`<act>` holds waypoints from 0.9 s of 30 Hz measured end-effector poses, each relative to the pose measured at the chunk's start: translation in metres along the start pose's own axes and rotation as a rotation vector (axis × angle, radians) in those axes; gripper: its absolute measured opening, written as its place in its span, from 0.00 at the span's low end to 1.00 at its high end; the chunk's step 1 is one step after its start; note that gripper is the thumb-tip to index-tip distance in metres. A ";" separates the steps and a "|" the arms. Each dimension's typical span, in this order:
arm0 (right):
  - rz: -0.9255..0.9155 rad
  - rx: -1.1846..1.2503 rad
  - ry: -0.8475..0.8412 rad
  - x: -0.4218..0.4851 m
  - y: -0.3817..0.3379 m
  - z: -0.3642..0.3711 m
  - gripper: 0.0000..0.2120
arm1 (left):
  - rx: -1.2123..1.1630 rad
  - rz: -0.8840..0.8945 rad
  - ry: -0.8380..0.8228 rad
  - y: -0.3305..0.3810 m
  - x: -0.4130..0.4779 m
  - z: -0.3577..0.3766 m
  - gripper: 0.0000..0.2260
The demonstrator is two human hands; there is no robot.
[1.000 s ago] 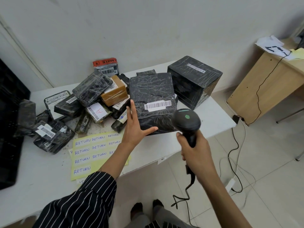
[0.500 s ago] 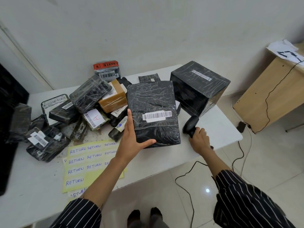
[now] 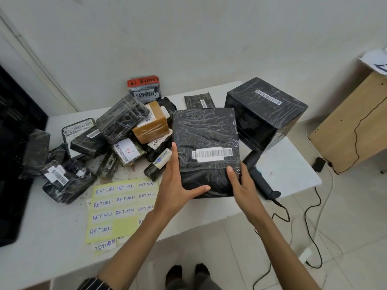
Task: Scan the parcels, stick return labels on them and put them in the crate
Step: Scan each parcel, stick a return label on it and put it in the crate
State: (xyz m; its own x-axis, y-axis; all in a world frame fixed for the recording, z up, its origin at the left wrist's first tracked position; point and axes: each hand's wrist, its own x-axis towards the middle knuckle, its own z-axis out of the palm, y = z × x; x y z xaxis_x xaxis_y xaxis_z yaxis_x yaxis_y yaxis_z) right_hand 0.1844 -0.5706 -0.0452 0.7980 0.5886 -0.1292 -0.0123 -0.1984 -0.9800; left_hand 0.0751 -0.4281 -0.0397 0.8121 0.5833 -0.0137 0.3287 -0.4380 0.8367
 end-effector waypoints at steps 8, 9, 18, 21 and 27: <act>0.084 -0.116 0.035 -0.023 -0.009 -0.017 0.10 | 0.063 -0.180 -0.202 0.018 -0.024 -0.007 0.58; 0.100 -0.135 0.039 -0.020 -0.007 -0.015 0.09 | 0.087 -0.203 -0.216 0.015 -0.020 -0.005 0.58; -0.031 -0.632 0.219 0.014 0.006 0.009 0.19 | -0.099 -0.198 -0.244 -0.015 0.004 -0.018 0.55; -0.362 -0.820 0.461 -0.006 -0.006 0.033 0.17 | -0.095 -0.180 -0.178 -0.035 -0.006 -0.041 0.46; -0.723 -0.602 -0.152 -0.053 0.008 0.126 0.08 | 0.383 -0.146 -0.134 -0.136 -0.040 -0.081 0.24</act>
State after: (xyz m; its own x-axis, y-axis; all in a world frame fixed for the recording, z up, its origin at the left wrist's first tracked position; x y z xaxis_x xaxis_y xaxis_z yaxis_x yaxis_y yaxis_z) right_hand 0.0660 -0.5050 -0.0650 0.4034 0.8138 0.4183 0.7999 -0.0917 -0.5930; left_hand -0.0412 -0.3363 -0.1088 0.7912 0.5747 -0.2091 0.5793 -0.5947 0.5575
